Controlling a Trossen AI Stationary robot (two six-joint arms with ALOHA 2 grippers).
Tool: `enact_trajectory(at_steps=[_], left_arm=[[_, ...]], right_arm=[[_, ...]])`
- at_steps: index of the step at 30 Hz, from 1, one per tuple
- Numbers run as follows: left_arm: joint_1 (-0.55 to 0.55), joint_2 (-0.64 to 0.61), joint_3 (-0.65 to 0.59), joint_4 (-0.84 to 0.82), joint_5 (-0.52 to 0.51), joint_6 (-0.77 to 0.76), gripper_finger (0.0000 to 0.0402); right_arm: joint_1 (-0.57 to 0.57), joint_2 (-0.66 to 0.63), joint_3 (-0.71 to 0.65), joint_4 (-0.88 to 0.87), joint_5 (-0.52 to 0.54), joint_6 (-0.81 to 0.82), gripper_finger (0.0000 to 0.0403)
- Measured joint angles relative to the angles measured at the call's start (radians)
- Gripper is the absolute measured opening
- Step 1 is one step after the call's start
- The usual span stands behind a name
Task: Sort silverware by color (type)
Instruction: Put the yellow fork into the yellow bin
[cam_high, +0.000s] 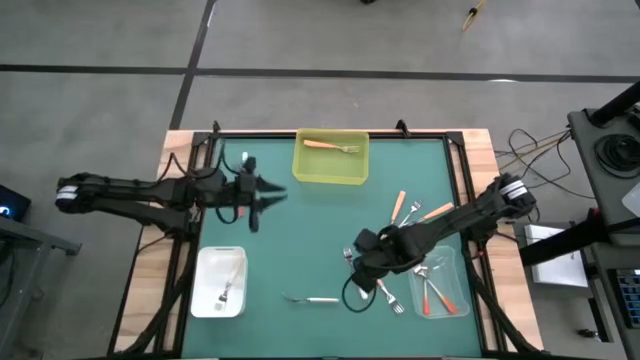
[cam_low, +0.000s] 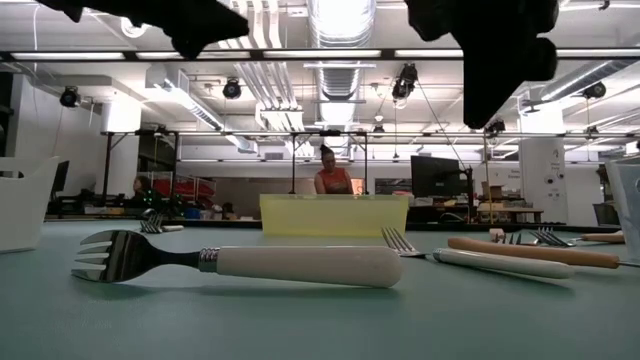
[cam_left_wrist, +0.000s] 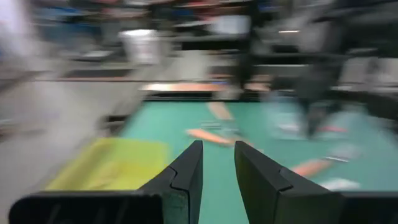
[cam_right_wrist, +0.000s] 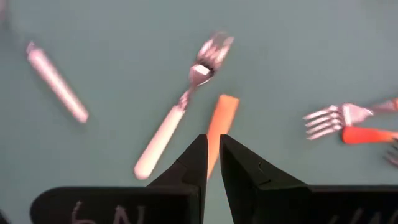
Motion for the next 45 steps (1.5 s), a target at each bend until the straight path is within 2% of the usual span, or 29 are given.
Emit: enact_trajectory(at_steps=[3, 7, 13, 15, 17, 21, 28, 32, 34, 40, 45], left_arm=[[-0.007, 0.034, 0.0, 0.045, 0.155, -0.031, 0.0075], [-0.043, 0.113, 0.001, 0.169, 0.204, -0.092, 0.0075], [-0.099, 0.263, 0.005, 0.418, 0.216, -0.103, 0.0075], [-0.112, 0.323, 0.018, 0.449, 0.215, -0.111, 0.0075], [-0.12, 0.39, 0.062, 0.462, 0.215, -0.129, 0.0075], [-0.14, 0.52, 0.181, 0.436, 0.215, -0.131, 0.0075], [-0.18, 0.754, 0.405, 0.286, 0.214, -0.023, 0.0075], [-0.201, 0.868, 0.482, 0.207, 0.213, 0.03, 0.0075], [-0.208, 0.916, 0.512, 0.184, 0.213, 0.047, 0.0075], [-0.219, 1.06, 0.614, 0.174, 0.213, 0.06, 0.0075], [-0.219, 1.18, 0.746, 0.11, 0.224, 0.09, 0.0075]], right_arm=[[0.011, 0.009, 0.016, -0.001, -0.06, -0.123, 0.0034], [0.059, -0.022, -0.001, -0.007, -0.054, -0.216, 0.0034], [0.145, -0.137, -0.058, -0.005, 0.162, -0.299, 0.0034], [0.165, -0.181, -0.081, -0.001, 0.239, -0.306, 0.0034], [0.182, -0.226, -0.101, 0.003, 0.363, -0.306, 0.0034], [0.215, -0.286, -0.139, 0.005, 0.632, -0.317, 0.0034], [0.228, -0.367, -0.178, 0.012, 0.832, -0.316, 0.0033], [0.247, -0.396, -0.22, 0.012, 0.962, -0.304, 0.0033], [0.255, -0.411, -0.247, 0.01, 0.995, -0.297, 0.0033], [0.274, -0.498, -0.306, 0.01, 1.001, -0.276, 0.0033], [0.28, -0.566, -0.368, 0.027, 1.031, -0.255, 0.0033]])
